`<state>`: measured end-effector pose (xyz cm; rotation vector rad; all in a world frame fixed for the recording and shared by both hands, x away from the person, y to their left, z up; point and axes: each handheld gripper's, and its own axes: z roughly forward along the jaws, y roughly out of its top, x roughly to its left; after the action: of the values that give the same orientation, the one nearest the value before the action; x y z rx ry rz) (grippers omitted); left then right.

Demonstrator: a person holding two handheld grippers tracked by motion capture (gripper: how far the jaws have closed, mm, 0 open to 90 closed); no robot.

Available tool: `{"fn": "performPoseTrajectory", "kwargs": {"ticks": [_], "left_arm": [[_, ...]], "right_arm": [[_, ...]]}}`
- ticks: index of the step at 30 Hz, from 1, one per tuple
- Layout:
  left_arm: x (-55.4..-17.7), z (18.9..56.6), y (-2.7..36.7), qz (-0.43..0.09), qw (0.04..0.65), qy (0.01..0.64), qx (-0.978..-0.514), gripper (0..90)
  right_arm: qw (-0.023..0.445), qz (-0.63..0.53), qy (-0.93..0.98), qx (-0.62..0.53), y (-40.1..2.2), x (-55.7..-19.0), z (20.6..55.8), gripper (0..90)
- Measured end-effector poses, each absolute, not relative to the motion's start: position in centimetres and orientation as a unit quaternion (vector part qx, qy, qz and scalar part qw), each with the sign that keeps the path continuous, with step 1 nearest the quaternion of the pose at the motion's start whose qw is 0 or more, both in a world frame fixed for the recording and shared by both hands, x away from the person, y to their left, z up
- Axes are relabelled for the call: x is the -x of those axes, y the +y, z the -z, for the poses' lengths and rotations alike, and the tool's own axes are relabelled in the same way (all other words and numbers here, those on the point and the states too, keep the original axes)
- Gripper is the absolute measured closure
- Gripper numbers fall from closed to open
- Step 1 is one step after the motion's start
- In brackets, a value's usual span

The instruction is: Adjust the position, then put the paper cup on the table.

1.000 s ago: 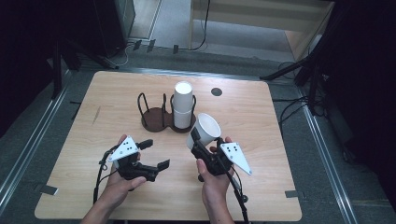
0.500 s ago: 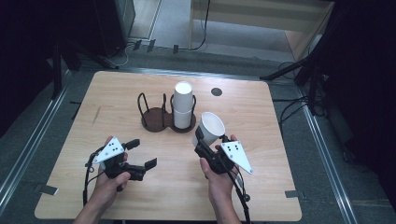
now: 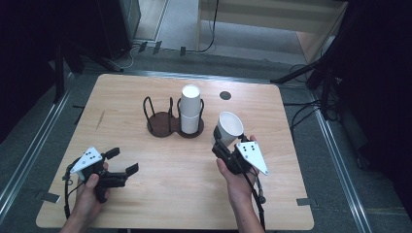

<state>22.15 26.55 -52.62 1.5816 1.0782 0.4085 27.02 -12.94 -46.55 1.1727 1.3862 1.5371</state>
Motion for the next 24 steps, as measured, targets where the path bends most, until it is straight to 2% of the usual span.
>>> {"fn": "performPoseTrajectory", "kwargs": {"ticks": [12,24], "left_arm": [[-21.7,54.0,31.8,-0.214,0.533,0.528,-0.626,0.0],[-21.5,54.7,33.7,-0.236,0.51,0.546,-0.622,0.0]], "right_arm": [[0.383,-0.582,0.549,-0.462,-14.4,-28.7,46.6,32.4],[0.389,-0.572,0.554,-0.464,-16.0,-31.4,46.7,32.9]]}}
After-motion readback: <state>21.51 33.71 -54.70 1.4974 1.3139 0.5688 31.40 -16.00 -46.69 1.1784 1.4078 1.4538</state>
